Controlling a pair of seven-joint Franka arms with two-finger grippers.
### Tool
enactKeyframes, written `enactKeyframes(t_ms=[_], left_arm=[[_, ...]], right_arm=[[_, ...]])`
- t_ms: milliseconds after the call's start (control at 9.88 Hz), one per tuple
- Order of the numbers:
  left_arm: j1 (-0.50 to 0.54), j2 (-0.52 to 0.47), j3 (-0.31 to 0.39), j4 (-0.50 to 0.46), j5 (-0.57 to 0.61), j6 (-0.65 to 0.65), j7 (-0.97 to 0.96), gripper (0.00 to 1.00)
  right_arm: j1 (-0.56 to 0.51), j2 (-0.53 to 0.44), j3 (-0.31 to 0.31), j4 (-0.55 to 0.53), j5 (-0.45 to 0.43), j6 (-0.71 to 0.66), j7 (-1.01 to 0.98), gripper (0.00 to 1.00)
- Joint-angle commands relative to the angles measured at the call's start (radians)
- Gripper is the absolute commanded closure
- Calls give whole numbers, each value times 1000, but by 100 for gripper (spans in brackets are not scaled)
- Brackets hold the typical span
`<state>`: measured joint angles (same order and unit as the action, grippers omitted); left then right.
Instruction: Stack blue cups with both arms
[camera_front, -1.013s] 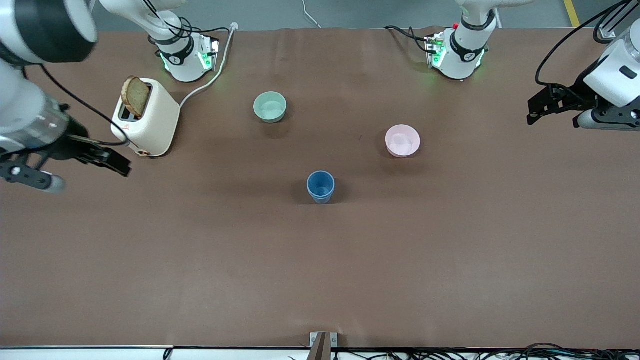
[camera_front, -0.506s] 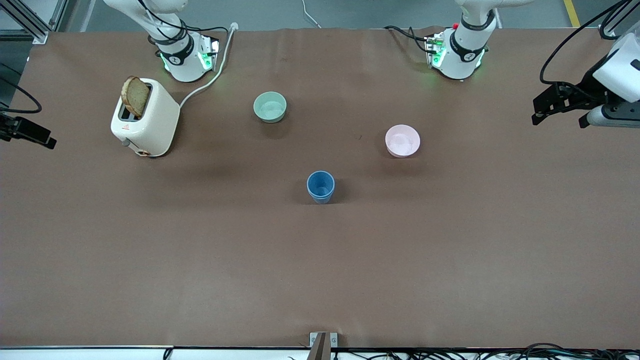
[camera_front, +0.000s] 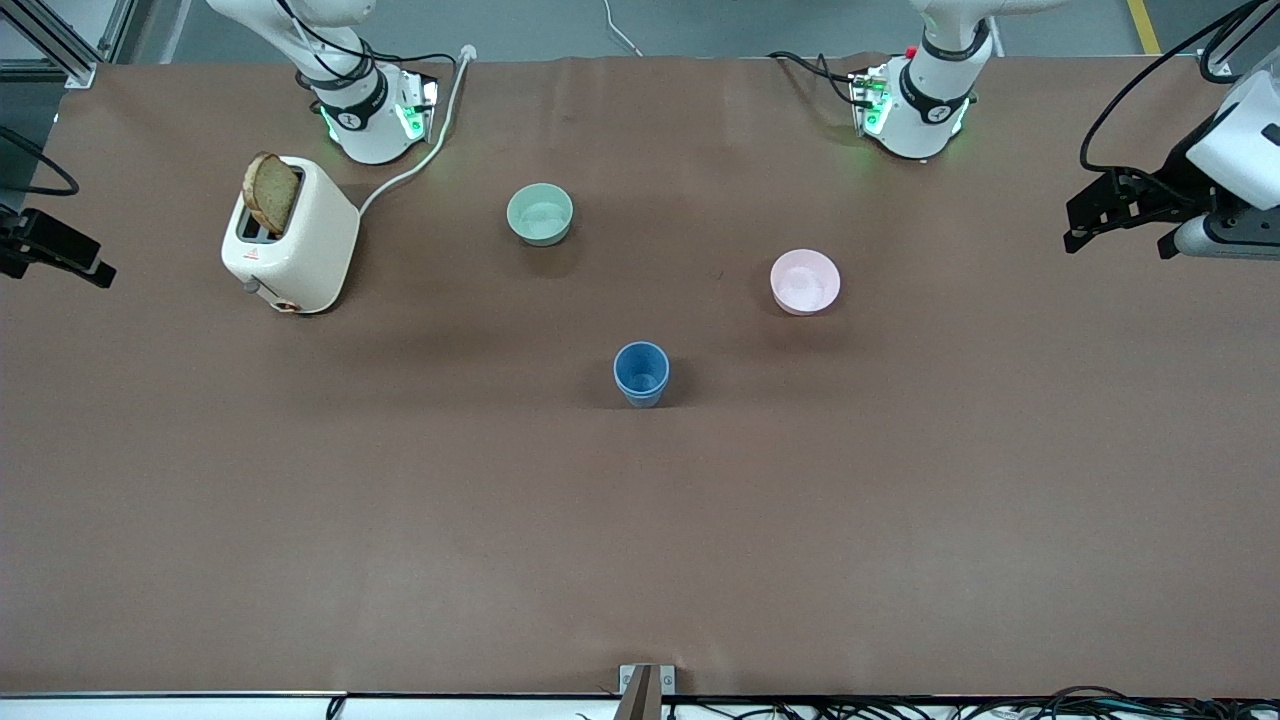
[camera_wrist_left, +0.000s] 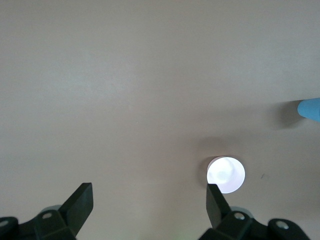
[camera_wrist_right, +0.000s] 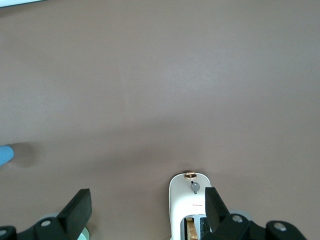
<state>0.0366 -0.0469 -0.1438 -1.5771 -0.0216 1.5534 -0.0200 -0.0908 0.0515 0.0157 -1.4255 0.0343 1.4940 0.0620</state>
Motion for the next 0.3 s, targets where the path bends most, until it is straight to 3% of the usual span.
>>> enactKeyframes(t_ms=[0,203], left_arm=[[2,21,-2,-1,0,-15,8,0],[2,21,0,-3,0,-18,6,0]], right_arm=[[-10,-13,3,-12,4,-4,-25,0],[-10,-13,3,-15,4,-26,-24,0]])
